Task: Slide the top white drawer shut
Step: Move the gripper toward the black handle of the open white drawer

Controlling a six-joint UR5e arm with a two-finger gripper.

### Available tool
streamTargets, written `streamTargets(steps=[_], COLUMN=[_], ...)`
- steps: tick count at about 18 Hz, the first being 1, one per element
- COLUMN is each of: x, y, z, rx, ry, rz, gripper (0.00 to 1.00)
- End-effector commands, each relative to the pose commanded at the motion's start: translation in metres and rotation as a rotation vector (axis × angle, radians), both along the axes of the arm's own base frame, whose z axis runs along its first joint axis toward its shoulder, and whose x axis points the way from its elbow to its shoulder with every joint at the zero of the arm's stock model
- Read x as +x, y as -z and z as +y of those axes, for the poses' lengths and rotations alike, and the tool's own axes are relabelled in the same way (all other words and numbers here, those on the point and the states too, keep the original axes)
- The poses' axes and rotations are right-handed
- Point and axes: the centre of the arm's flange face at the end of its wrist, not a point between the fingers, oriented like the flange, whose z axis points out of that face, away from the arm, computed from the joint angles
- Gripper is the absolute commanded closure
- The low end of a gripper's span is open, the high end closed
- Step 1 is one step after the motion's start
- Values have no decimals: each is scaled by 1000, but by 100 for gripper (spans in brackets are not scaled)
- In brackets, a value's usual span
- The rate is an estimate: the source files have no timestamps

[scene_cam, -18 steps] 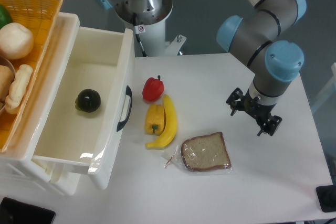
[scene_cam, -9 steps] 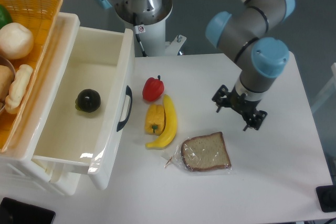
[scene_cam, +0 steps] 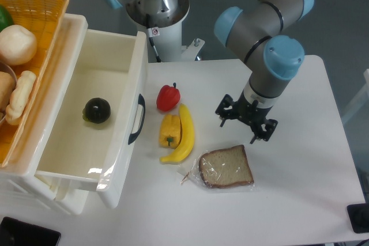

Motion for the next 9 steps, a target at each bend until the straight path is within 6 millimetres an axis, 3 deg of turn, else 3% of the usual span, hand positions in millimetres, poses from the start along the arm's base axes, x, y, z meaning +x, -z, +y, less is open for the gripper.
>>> streamTargets(steps=[2,7,9], x=[18,45,56], y=[-5,-24,-36], z=[14,20,23], rx=[-6,44,74], ry=[-30,-30,-24], rz=[-11,-114,-146], gripper=[79,98,100])
